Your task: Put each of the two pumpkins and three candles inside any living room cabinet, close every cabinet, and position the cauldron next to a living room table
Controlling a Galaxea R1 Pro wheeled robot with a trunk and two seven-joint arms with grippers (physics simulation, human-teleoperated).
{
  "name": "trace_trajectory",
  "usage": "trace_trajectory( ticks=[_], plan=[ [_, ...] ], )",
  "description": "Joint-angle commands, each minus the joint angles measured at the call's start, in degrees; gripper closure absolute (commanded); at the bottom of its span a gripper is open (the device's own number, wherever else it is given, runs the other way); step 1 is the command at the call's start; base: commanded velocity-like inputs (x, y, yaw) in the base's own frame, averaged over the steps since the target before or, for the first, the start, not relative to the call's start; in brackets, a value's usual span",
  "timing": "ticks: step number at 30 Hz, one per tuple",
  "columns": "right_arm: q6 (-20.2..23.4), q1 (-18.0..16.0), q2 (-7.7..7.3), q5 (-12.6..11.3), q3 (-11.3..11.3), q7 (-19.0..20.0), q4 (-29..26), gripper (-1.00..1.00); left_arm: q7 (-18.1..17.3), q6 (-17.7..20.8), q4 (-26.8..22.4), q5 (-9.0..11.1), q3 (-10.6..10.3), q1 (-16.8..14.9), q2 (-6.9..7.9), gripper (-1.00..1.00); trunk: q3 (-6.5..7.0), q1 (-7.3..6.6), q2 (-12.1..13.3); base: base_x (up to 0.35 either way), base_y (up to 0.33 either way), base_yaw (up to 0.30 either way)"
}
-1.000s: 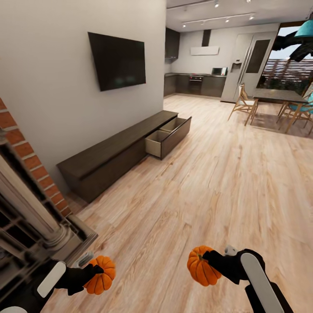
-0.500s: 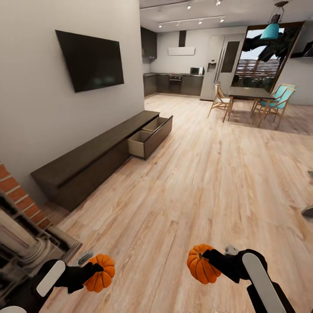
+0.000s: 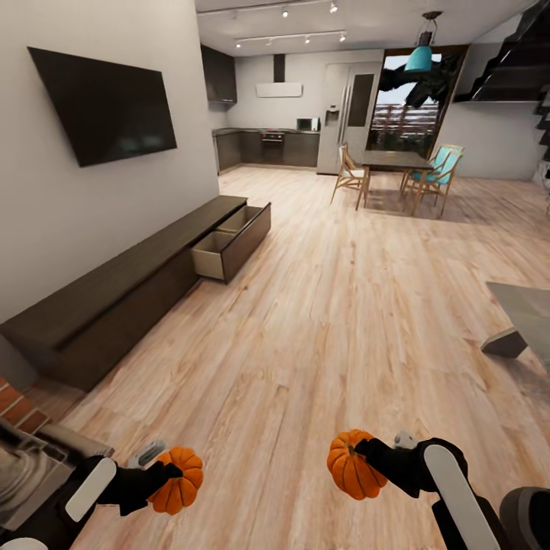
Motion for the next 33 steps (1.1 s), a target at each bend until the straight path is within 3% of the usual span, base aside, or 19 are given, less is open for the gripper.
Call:
trace_trajectory(
  ticks=[1,3,6,9,18,33],
  plan=[
    [-0.07,0.00,0.01,0.03,0.03,0.01,0.20,1.00,0.11,-0.24,-0.06,0.09,-0.09,-0.01,-0.06,1.00,0.00,0.00,0.00,0.000,0.000,-0.278],
    [-0.08,0.00,0.02,0.16,0.04,-0.03,0.76,1.00,0.12,-1.54,-0.05,-0.64,-0.50,-0.01,-0.15,1.00,0.00,0.00,0.00,0.017,0.000,-0.278],
    [-0.44,0.00,-0.31,0.25,0.08,-0.09,1.17,1.00,0.19,-4.00,-0.07,-4.73,-1.74,-0.01,-0.29,1.00,0.00,0.00,0.00,0.071,0.000,-0.278],
    [-1.37,0.00,-0.60,0.25,0.11,-0.43,1.30,1.00,0.23,-4.65,-0.09,-6.95,-2.12,-0.01,-0.47,1.00,0.00,0.00,0.00,0.104,0.000,-0.278],
    [-1.67,0.00,-0.64,0.25,0.13,-0.57,1.30,1.00,0.15,-4.82,-0.04,-7.57,-2.22,-0.01,-0.54,1.00,0.00,0.00,0.00,0.176,0.000,-0.256],
    [-1.74,0.00,-0.40,0.25,0.14,-0.42,1.41,1.00,0.06,-4.83,-0.04,-7.58,-2.22,-0.01,-0.53,1.00,0.00,0.00,0.00,0.328,0.000,-0.012]
  ],
)
